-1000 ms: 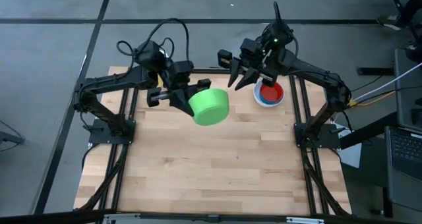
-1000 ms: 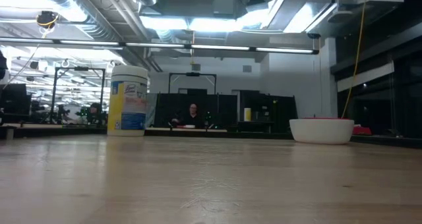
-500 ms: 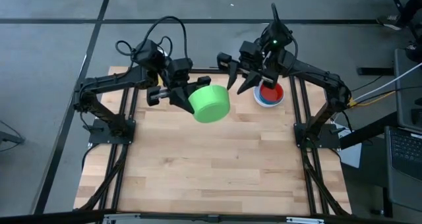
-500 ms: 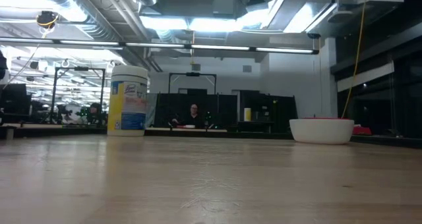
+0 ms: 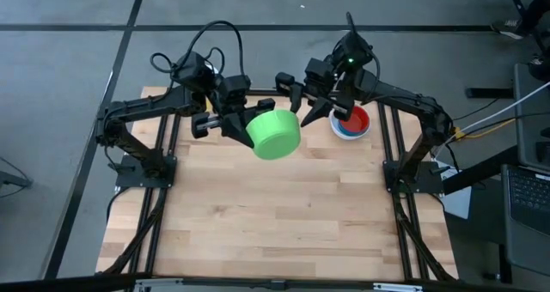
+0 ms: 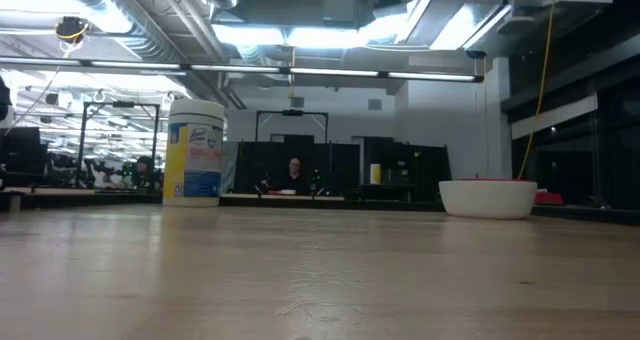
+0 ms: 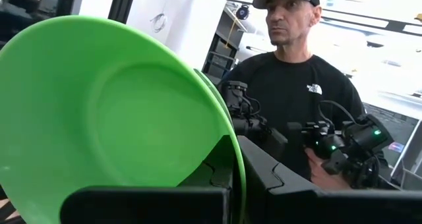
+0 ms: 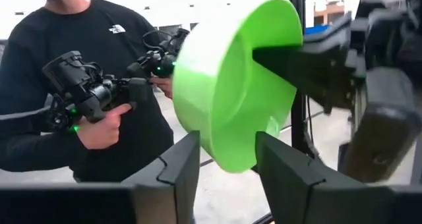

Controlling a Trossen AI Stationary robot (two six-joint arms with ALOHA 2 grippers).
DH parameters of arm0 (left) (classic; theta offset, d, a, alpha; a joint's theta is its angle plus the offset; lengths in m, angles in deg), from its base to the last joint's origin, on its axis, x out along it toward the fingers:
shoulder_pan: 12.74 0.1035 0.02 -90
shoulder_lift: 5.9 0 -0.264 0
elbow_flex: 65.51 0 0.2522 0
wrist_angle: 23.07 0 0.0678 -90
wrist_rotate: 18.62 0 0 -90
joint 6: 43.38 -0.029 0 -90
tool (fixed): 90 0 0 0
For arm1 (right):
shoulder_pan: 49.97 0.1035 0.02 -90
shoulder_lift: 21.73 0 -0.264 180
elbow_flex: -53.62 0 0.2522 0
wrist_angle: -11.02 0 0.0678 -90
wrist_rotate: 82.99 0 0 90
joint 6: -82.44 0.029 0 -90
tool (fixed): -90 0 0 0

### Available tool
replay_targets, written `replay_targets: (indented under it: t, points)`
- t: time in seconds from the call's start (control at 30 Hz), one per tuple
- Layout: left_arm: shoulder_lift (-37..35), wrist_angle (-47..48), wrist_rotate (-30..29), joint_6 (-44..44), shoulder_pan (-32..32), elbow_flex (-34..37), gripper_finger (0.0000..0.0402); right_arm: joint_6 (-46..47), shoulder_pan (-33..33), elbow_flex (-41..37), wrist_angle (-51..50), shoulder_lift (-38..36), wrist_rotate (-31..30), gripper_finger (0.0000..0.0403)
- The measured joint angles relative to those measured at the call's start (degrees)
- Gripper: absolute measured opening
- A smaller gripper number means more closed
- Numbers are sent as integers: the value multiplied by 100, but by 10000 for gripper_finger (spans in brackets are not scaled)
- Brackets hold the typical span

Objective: Nest bowls inside each other
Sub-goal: Stack the green bowl on the red bowl

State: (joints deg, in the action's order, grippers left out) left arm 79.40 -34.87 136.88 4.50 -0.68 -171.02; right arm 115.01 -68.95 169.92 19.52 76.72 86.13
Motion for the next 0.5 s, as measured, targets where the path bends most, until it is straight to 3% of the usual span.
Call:
replay_targets:
  t: [0.27,0.5]
  points:
    - [0,4,75,-6,131,0,2,338,47,0,344,0,-41,101]
    - [0,-17,114,-38,149,-2,2,340,348,379,248,0,-44,104]
